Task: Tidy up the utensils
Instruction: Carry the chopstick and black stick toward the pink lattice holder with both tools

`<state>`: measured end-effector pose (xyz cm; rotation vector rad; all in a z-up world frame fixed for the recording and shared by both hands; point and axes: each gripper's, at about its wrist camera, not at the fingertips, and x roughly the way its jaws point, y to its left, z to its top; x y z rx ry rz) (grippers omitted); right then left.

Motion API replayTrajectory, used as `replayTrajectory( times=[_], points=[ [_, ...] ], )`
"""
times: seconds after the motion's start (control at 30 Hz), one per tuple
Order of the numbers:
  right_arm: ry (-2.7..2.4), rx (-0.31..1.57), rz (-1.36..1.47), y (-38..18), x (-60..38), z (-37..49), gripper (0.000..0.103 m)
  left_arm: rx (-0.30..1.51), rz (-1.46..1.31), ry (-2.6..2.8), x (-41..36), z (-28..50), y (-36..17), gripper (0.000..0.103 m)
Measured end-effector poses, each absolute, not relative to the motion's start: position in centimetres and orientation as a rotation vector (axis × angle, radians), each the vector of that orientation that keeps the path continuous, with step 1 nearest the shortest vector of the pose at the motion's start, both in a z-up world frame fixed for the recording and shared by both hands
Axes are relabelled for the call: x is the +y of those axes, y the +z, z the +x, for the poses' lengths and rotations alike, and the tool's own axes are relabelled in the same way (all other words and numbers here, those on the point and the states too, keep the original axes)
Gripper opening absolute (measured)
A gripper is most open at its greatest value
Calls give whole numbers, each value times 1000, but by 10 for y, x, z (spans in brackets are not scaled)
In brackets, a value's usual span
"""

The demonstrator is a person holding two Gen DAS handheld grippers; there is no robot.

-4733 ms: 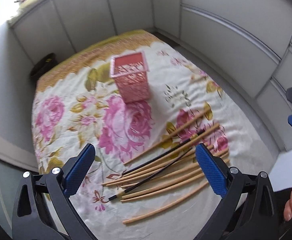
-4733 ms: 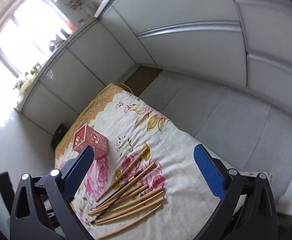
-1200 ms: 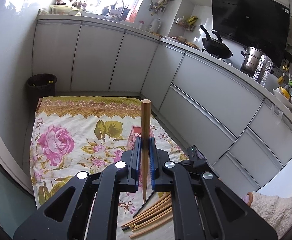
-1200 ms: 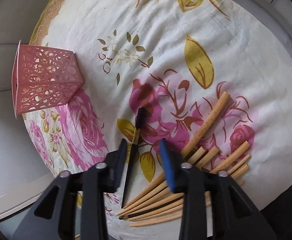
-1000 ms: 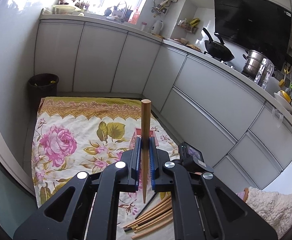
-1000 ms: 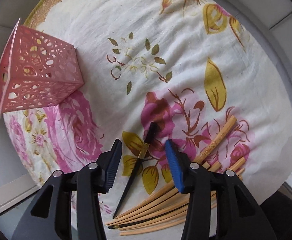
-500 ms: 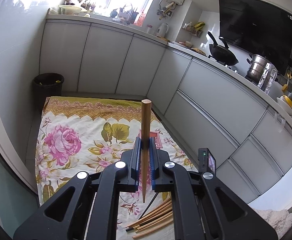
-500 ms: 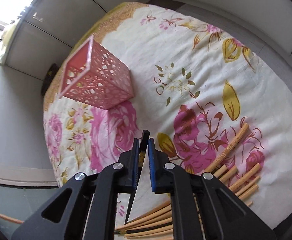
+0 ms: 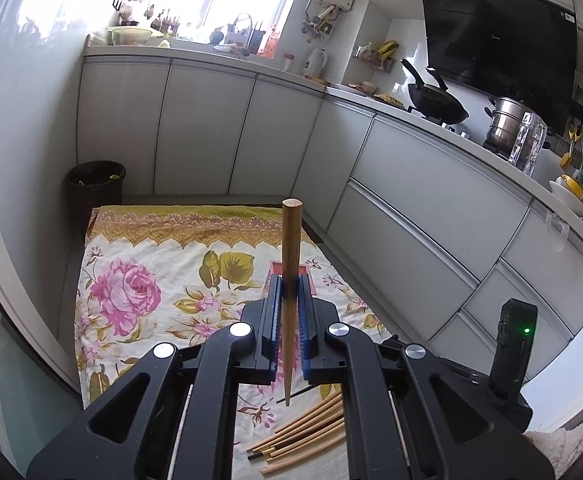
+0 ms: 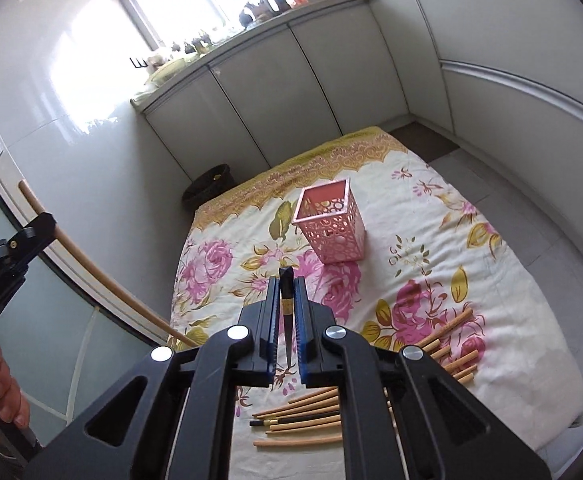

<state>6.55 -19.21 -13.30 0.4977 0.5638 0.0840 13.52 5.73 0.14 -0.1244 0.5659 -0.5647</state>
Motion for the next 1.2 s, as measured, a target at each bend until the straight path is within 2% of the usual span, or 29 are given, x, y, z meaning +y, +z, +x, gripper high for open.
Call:
replayTrajectory(
  times=[0.43,0.7,0.97,1.2],
  points=[
    [55,557,458,-71,-212,54,7,525,-93,-559,31,125,18,7],
    [40,492,473,-31,-248,57,7,470,-120,-487,-9,170,36,7],
    [4,466,507,-37,-286,71,7,463,-54,-459,-64,226,25,6],
    [-14,469,545,-46,-316,88,8,449,-79,-423,-79,264,32,6]
  ],
)
